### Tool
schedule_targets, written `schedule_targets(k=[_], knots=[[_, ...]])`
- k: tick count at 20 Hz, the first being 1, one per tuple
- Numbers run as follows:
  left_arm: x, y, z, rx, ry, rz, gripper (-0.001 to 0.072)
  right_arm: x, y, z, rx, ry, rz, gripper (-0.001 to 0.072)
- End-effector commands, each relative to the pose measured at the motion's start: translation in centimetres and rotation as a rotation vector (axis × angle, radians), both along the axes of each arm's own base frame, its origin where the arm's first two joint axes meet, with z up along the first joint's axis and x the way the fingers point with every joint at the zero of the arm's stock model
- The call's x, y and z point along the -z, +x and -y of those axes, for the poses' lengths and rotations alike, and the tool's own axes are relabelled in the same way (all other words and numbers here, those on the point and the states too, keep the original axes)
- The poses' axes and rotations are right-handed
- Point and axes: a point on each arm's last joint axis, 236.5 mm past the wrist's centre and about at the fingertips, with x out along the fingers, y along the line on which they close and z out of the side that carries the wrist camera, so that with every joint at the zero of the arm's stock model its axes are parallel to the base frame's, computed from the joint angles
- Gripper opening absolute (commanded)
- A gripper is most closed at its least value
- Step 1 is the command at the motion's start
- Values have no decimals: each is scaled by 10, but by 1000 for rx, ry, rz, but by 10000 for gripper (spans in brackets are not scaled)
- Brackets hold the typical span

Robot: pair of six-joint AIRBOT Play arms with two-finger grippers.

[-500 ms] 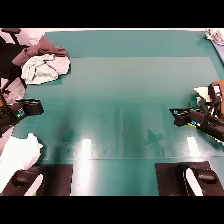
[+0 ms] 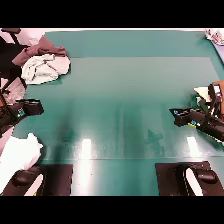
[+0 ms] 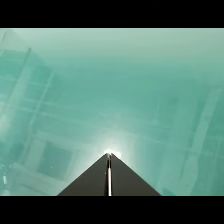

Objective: Fold the shirts.

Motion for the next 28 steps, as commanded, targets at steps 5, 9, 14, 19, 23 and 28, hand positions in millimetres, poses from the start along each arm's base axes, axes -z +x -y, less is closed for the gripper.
schedule_targets(k=[5, 9, 14, 19, 23, 28], knots=[[0, 0, 0, 0, 0, 1, 60, 0, 0, 0, 1, 1, 1, 27], [-2, 1, 1, 1, -5, 9, 60, 0, 0, 0, 0, 1, 0, 27], [-40, 19, 7, 4, -53, 162, 60, -8, 1, 0, 71, 90, -40, 29], [-81, 41, -1, -57, -43, 51, 104, -54, 29, 24, 99, -1, -20, 89], [-116, 82, -64, -213, 239, -7, 441, -57, 47, 22, 23, 105, -264, 275], [-47, 134, -137, -397, -14, -258, 443, -94, 97, 11, -7, 215, -204, 275]])
